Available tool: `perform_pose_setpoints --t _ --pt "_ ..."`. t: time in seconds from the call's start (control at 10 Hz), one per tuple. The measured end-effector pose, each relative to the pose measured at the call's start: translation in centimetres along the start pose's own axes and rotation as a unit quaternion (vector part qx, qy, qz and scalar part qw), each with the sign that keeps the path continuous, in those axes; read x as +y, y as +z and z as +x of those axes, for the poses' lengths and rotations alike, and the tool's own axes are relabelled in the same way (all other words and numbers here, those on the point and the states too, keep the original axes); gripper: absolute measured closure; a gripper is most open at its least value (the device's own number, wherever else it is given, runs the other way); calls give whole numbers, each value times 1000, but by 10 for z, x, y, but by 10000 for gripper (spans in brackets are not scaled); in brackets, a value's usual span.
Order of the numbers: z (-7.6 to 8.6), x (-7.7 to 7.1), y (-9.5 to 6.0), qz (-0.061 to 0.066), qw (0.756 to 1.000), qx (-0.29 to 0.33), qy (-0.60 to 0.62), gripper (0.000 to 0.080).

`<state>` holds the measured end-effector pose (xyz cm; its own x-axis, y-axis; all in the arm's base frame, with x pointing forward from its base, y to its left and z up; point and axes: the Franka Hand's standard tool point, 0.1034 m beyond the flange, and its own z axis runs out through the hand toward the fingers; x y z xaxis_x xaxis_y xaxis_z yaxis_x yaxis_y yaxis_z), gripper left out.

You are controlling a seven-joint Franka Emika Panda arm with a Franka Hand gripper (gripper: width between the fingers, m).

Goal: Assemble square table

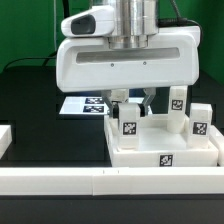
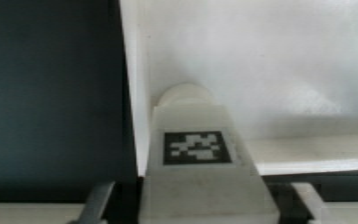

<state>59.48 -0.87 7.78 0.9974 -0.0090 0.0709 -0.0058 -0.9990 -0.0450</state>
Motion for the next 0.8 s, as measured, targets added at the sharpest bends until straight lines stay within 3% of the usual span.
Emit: perform_pose_setpoints --t 0.1,0.4,0.6,0.8 --pt "0 0 0 1 1000 0 12 514" --pt "0 -3 1 10 980 6 201 514" --pt "-1 -3 1 14 948 17 318 514" --pt "-1 -7 2 14 901 19 433 514"
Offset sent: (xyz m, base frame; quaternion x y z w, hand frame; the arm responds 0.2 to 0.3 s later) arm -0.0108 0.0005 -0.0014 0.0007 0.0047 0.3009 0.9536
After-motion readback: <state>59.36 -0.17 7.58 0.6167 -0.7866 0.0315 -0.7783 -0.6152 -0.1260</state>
